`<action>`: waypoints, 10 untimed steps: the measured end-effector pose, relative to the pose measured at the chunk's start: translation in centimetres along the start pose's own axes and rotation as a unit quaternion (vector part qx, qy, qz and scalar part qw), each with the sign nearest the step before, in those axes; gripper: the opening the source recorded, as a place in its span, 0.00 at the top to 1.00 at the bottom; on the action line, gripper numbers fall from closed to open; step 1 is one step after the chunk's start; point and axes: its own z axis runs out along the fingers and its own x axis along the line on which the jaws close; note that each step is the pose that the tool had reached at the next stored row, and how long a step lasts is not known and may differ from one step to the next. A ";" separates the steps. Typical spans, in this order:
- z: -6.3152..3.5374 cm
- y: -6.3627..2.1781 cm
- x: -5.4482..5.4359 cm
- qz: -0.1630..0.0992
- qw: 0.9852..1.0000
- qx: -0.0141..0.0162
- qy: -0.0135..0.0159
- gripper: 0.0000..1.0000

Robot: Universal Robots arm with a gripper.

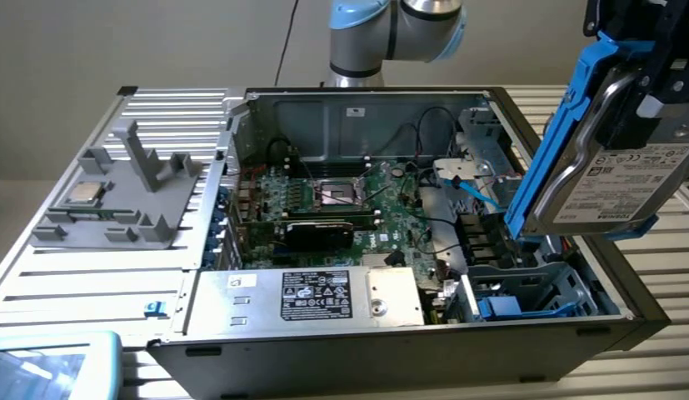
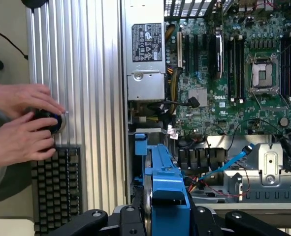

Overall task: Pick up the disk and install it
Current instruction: 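Insert the disk into the insertion slot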

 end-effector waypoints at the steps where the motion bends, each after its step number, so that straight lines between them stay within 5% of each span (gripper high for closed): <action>1: 0.00 0.00 0.0 0.000 1.000 0.000 0.000 0.63; 10: 1.08 0.04 0.0 0.000 1.000 -0.006 -0.001 0.63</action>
